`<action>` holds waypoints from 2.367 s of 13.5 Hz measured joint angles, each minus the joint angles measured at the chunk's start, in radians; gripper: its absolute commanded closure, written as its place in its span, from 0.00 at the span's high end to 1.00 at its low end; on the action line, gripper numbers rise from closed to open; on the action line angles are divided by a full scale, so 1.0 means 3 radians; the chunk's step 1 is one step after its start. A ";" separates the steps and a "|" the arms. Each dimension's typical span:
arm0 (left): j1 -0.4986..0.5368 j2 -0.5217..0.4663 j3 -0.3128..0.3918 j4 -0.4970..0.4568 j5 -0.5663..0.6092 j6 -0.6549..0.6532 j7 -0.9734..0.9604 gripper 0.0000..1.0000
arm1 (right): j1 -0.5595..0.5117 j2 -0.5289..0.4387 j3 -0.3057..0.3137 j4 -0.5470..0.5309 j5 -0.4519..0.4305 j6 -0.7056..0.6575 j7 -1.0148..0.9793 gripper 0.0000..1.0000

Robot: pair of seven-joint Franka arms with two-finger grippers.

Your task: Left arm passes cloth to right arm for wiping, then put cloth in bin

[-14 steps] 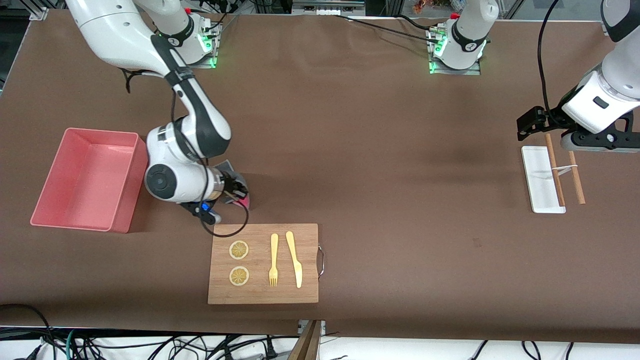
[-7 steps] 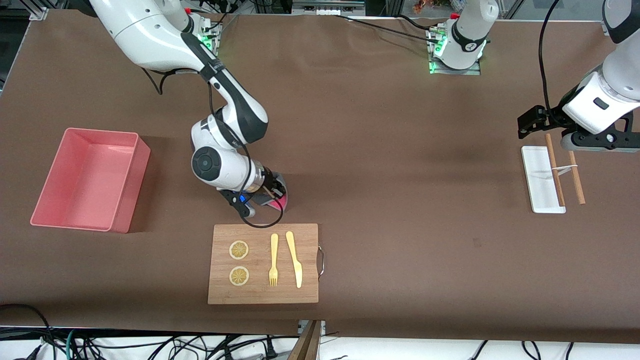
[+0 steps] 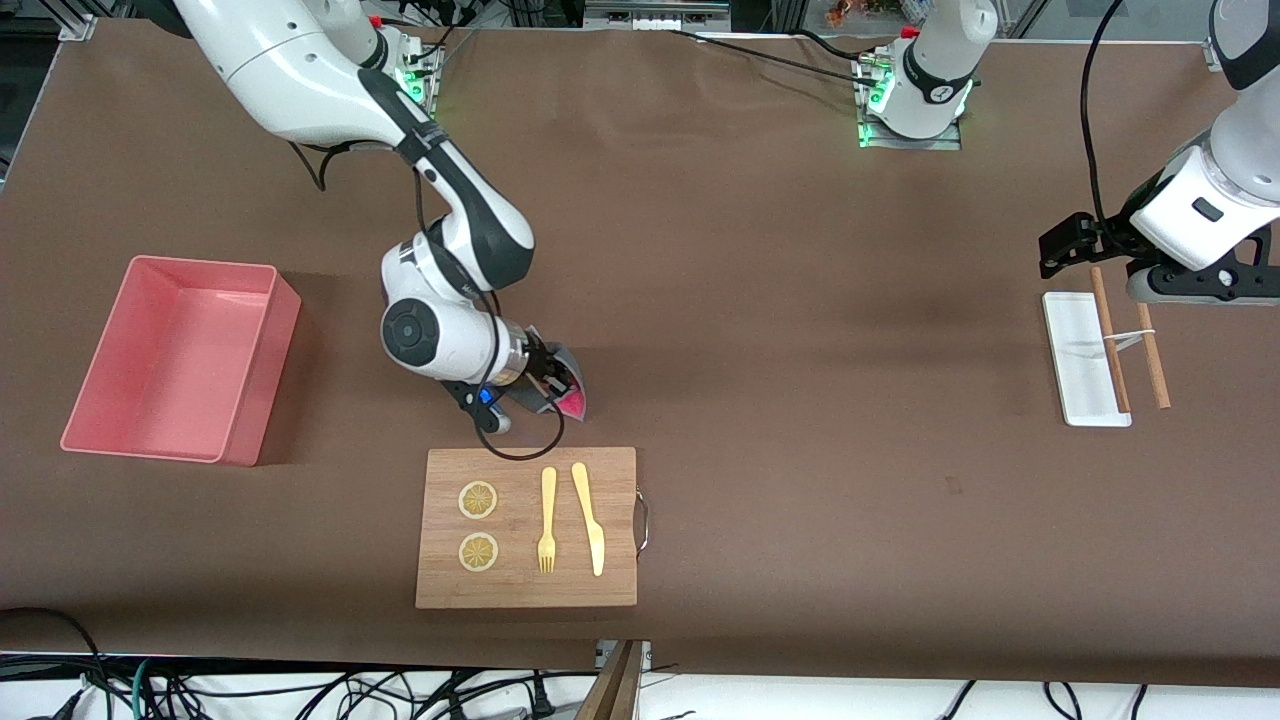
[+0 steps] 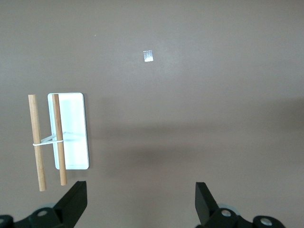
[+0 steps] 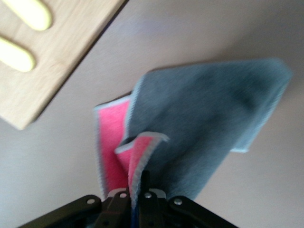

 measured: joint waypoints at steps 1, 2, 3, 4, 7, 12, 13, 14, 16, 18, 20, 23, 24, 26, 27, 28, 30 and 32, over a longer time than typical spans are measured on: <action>0.0004 0.0004 0.0002 0.0000 0.0000 0.0001 0.0000 1.00 | -0.0062 -0.0017 -0.0024 0.0003 -0.0002 -0.0143 -0.0154 0.00; 0.0013 0.0008 0.0003 0.0000 0.0000 0.0001 0.0012 1.00 | -0.0137 -0.0046 -0.0063 0.0007 -0.0003 -0.0320 -0.0338 0.00; 0.0026 0.0012 0.0004 0.0000 0.0000 0.0002 0.0048 1.00 | -0.0221 -0.0080 -0.0109 0.0014 -0.0003 -0.0503 -0.0541 0.00; 0.0039 0.0015 0.0007 0.0001 -0.0001 0.0005 0.0112 1.00 | -0.0301 -0.0126 -0.0176 0.0017 -0.0004 -0.0680 -0.0751 0.00; 0.0059 0.0018 0.0012 0.0003 -0.0001 0.0010 0.0212 1.00 | -0.0409 -0.0221 -0.0503 0.0017 -0.0006 -0.1056 -0.1406 0.00; 0.0061 0.0031 0.0012 0.0005 -0.0001 0.0044 0.0290 1.00 | -0.0449 -0.0220 -0.1113 -0.0003 -0.0031 -0.1259 -0.2571 0.00; 0.0061 0.0034 0.0012 0.0005 -0.0003 0.0071 0.0310 1.00 | -0.0455 -0.0220 -0.1207 -0.0002 -0.0032 -0.1295 -0.2756 0.00; 0.0061 0.0036 0.0012 0.0006 -0.0005 0.0084 0.0327 1.00 | -0.0459 -0.0222 -0.1286 -0.0002 -0.0032 -0.1314 -0.2915 0.00; 0.0070 0.0046 0.0012 0.0007 -0.0052 0.0103 0.0337 1.00 | -0.0477 -0.0250 -0.1372 0.0007 -0.0032 -0.1354 -0.3108 0.00; 0.0152 0.0066 0.0014 0.0007 -0.0149 0.0111 0.0393 1.00 | -0.0486 -0.0363 -0.1374 0.0044 -0.0056 -0.1504 -0.3135 0.00; 0.0212 0.0077 0.0013 0.0008 -0.0161 0.0118 0.0436 1.00 | -0.0483 -0.0552 -0.1364 0.0124 -0.0134 -0.1750 -0.3137 0.00; 0.0210 0.0077 -0.0024 0.0012 -0.0161 0.0120 0.0443 1.00 | -0.0518 -0.0916 -0.1371 0.0305 -0.0370 -0.2286 -0.3209 0.00; 0.0210 0.0077 -0.0031 0.0013 -0.0161 0.0120 0.0444 1.00 | -0.0560 -0.1025 -0.1375 0.0379 -0.0432 -0.2484 -0.3306 0.00; 0.0208 0.0077 -0.0049 0.0014 -0.0161 0.0120 0.0444 1.00 | -0.0684 -0.1188 -0.1390 0.0572 -0.0599 -0.2878 -0.3555 0.00; 0.0208 0.0077 -0.0053 0.0015 -0.0161 0.0120 0.0445 1.00 | -0.0754 -0.1239 -0.1407 0.0651 -0.0718 -0.3002 -0.3725 0.00; 0.0208 0.0077 -0.0054 0.0015 -0.0161 0.0119 0.0448 1.00 | -0.0819 -0.1280 -0.1449 0.0694 -0.0829 -0.3059 -0.3937 0.00; 0.0213 0.0077 -0.0050 0.0015 -0.0161 0.0104 0.0459 1.00 | -0.0925 -0.1305 -0.1631 0.0712 -0.0983 -0.3066 -0.4423 0.00; 0.0212 0.0077 -0.0052 0.0015 -0.0161 0.0094 0.0468 1.00 | -0.1003 -0.1261 -0.1835 0.0693 -0.1074 -0.2963 -0.4800 0.00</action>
